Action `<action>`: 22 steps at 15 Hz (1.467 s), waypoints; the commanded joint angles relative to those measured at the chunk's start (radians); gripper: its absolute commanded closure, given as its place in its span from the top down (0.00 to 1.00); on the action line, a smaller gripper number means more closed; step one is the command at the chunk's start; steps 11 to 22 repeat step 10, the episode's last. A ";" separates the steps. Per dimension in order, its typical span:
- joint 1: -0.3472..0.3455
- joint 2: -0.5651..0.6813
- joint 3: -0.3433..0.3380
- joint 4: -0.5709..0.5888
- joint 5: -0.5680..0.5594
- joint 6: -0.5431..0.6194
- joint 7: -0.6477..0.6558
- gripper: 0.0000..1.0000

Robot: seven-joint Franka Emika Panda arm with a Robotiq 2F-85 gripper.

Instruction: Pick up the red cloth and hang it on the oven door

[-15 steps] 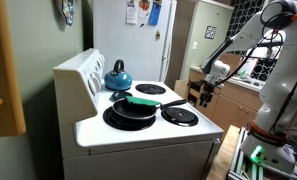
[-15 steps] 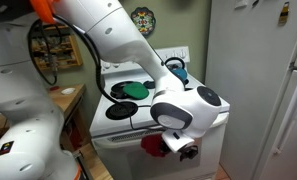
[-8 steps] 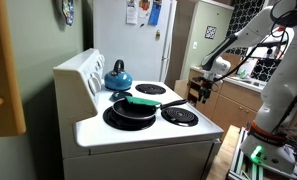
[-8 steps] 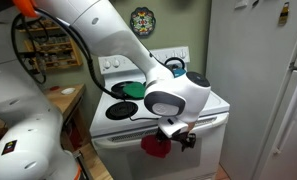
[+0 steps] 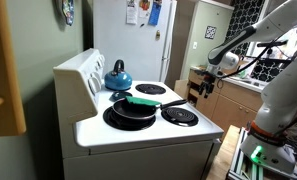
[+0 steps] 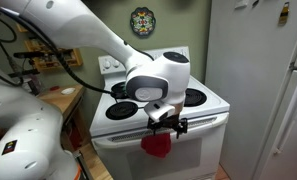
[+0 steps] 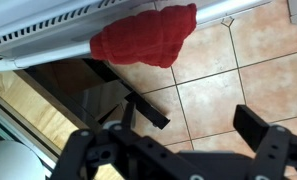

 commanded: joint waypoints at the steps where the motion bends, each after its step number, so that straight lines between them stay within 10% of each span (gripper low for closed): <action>1: -0.022 -0.154 0.027 -0.069 -0.021 -0.046 0.018 1.00; 22: -0.028 -0.166 0.038 -0.023 0.005 -0.084 -0.004 1.00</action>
